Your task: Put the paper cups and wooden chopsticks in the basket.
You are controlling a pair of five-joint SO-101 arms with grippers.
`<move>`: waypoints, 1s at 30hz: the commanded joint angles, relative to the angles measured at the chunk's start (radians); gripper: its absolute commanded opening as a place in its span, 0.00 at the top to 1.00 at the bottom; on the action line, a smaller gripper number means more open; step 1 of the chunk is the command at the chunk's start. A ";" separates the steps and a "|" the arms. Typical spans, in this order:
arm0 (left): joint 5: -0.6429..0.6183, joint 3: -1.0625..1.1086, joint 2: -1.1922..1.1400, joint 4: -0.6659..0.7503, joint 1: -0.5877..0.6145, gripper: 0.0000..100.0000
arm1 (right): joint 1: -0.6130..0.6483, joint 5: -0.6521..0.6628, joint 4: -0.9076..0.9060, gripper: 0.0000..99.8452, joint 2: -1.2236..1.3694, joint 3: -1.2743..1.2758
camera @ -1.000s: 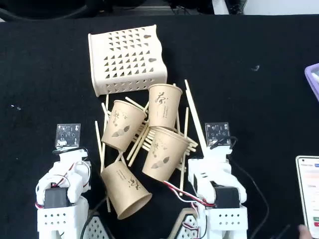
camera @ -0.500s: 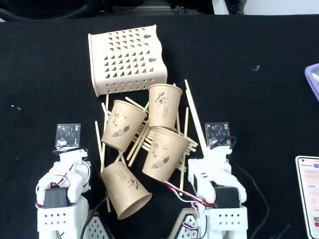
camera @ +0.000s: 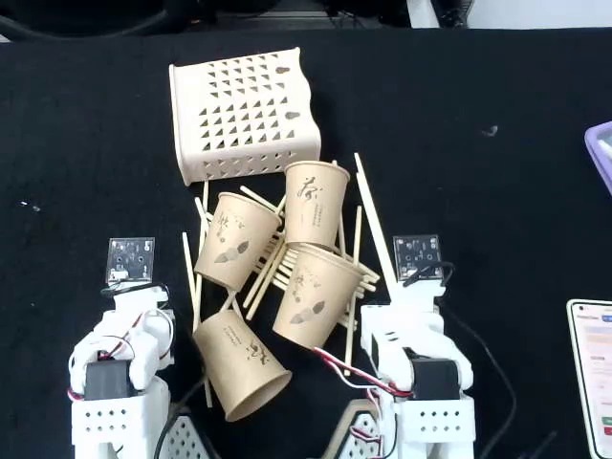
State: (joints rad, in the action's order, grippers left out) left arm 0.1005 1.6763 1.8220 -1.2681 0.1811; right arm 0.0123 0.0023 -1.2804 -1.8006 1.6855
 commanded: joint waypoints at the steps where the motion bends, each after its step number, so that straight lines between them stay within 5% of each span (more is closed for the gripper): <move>1: -0.008 0.022 0.002 0.014 0.012 0.97 | -0.015 0.003 -0.005 0.99 -0.093 -0.001; 20: 0.000 0.013 0.002 0.029 0.015 0.96 | -0.023 0.009 0.057 0.98 -0.091 -0.004; 30: 0.002 -0.274 0.003 0.350 0.234 0.96 | -0.183 0.009 0.382 0.98 -0.093 -0.137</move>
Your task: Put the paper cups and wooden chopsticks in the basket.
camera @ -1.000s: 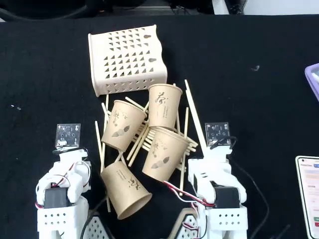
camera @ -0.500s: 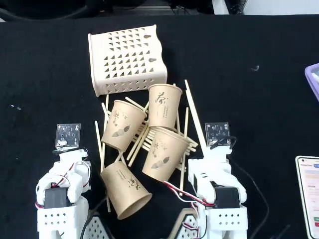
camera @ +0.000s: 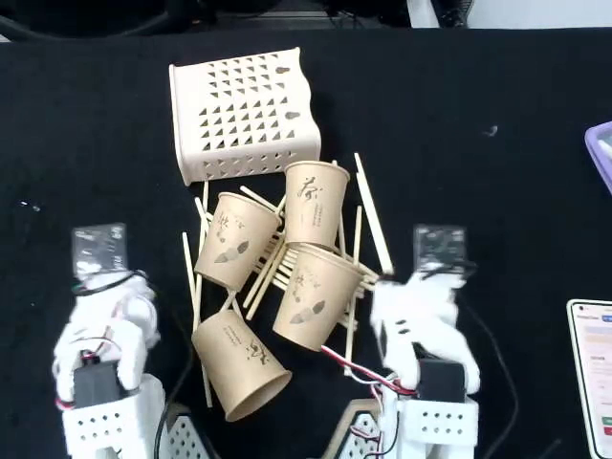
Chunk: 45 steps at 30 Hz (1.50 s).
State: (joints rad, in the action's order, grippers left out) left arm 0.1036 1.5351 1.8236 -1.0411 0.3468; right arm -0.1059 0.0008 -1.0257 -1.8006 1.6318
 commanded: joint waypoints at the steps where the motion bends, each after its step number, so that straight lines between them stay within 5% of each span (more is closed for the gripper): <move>1: -0.002 -0.159 0.002 0.175 0.082 0.96 | -0.080 0.011 0.173 0.98 -0.093 -0.088; 6: -0.003 -0.205 -0.002 0.400 0.059 0.89 | -0.092 0.012 0.316 0.98 -0.093 -0.101; 9: -0.005 -0.174 -0.002 0.410 0.002 0.80 | -0.052 0.009 0.321 0.92 -0.093 -0.189; 18: -0.008 -0.443 -0.072 0.149 -0.010 0.80 | 0.187 0.011 0.060 0.88 -0.033 -0.779; 24: -0.009 -0.549 -0.356 0.140 -0.010 0.80 | 0.305 0.009 0.077 0.88 0.255 -0.825; 34: -0.012 -0.719 -0.899 0.229 -0.047 0.80 | 0.282 0.003 0.258 0.88 0.805 -0.912; 40: -0.068 -1.047 -1.249 0.204 -0.117 0.80 | 0.129 -0.132 0.446 0.88 1.064 -0.840; 45: -0.112 -1.399 -1.594 0.120 -0.166 0.80 | 0.120 -0.132 0.603 0.88 1.210 -0.731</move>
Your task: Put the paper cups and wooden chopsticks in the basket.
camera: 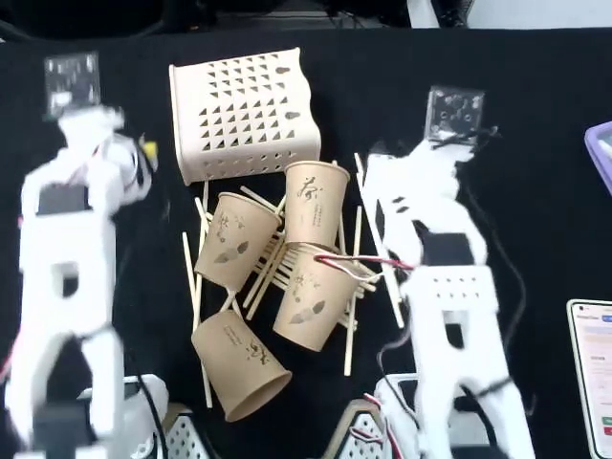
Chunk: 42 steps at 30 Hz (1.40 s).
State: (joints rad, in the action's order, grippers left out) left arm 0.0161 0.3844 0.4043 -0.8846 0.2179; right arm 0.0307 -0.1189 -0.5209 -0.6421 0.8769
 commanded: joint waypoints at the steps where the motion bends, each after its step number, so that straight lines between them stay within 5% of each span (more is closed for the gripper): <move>1: -0.025 -0.312 -0.245 -0.054 -0.045 0.80 | -0.017 -0.012 0.135 0.88 0.070 0.041; 10: -0.069 -0.814 -0.741 -0.184 -0.053 0.80 | 0.020 -0.009 0.199 0.88 0.111 0.077; 18: -0.066 -1.041 -0.970 -0.342 -0.022 0.80 | 0.107 0.071 0.199 0.89 0.111 0.094; 42: 0.048 -1.020 -1.028 -0.376 0.191 0.80 | 0.104 0.074 0.198 0.89 0.111 0.094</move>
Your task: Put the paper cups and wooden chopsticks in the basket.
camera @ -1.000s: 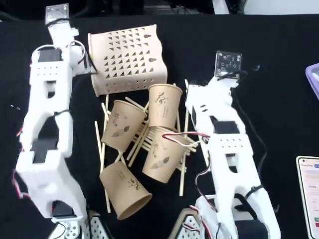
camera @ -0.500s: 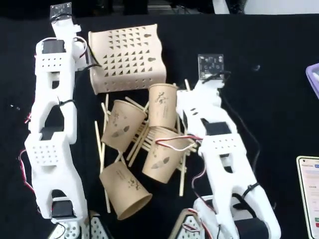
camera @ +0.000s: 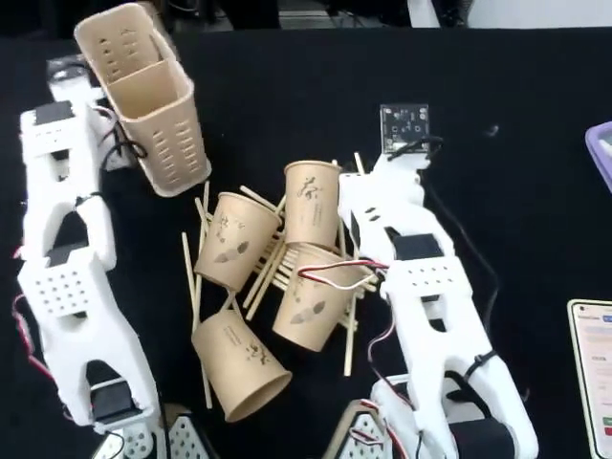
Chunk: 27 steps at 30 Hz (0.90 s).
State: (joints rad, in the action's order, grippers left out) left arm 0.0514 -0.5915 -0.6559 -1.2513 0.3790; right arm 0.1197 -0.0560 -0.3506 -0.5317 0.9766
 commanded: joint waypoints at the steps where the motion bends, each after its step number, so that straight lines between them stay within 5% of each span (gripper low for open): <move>1: 0.012 -0.059 0.032 -0.025 0.045 0.80 | 0.015 0.011 0.028 0.89 0.001 -0.005; 6: 0.011 -0.272 0.032 -0.184 0.125 0.80 | 0.017 0.011 0.028 0.89 0.001 -0.005; 13: -0.018 -0.851 0.021 -0.512 0.114 0.80 | 0.018 0.011 0.028 0.89 0.001 -0.004; 18: -0.147 -0.865 0.034 -0.511 0.048 0.71 | 0.020 0.012 0.029 0.89 0.001 0.008; 27: -0.305 -0.690 0.207 -0.511 -0.108 0.72 | 0.020 0.012 0.031 0.89 0.001 0.008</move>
State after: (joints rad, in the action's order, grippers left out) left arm -0.2248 -1.3326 -0.5654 -1.7561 0.3330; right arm 0.1243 -0.0560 -0.3491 -0.5317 0.9935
